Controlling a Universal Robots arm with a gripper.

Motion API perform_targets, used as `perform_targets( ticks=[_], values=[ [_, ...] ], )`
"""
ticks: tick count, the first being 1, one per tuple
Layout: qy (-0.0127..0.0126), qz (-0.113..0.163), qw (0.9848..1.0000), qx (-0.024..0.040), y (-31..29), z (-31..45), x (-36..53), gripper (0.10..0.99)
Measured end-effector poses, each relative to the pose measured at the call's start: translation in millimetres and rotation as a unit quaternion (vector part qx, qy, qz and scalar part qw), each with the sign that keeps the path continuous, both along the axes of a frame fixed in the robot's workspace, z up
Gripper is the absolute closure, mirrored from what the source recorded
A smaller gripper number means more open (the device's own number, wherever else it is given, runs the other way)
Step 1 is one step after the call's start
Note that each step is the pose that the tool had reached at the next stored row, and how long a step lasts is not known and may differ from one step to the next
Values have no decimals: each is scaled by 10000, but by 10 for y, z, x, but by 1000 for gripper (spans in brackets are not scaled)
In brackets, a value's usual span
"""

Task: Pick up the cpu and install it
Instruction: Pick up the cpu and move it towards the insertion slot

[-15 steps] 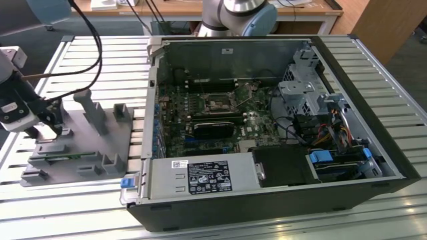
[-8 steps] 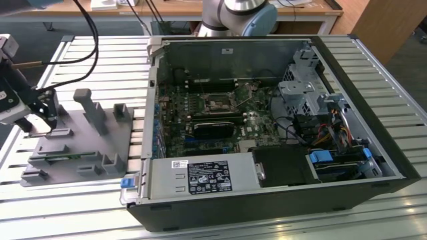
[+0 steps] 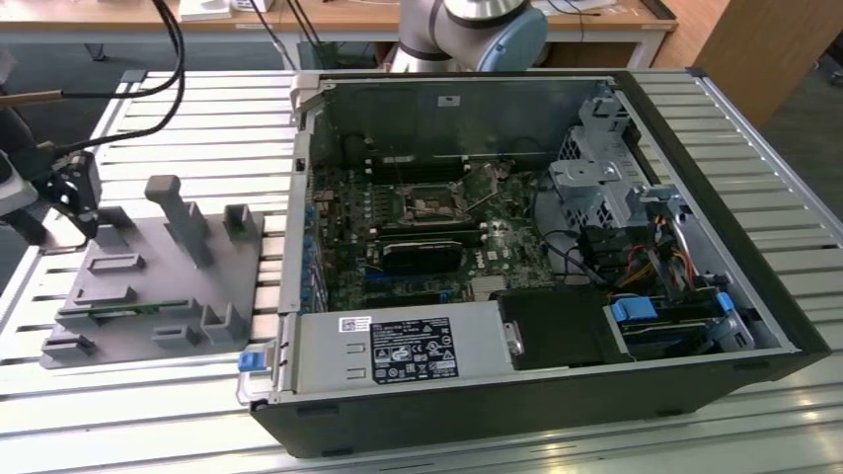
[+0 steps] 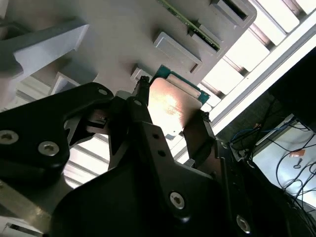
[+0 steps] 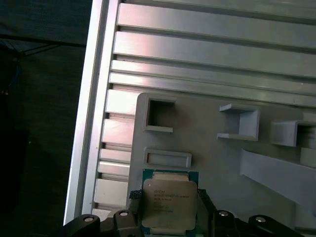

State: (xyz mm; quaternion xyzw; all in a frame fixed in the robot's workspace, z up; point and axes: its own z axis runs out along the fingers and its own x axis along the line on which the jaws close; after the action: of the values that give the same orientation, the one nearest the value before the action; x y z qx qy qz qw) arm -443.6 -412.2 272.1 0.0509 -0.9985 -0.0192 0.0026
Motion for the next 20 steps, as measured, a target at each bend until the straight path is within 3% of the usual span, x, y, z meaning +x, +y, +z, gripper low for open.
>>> perform_targets(
  ticks=[9, 20],
  values=[
    [0, 0, 10000, -4, 2, 307, 0, 557],
    [0, 0, 10000, -4, 8, 780, 0, 557]
  ],
)
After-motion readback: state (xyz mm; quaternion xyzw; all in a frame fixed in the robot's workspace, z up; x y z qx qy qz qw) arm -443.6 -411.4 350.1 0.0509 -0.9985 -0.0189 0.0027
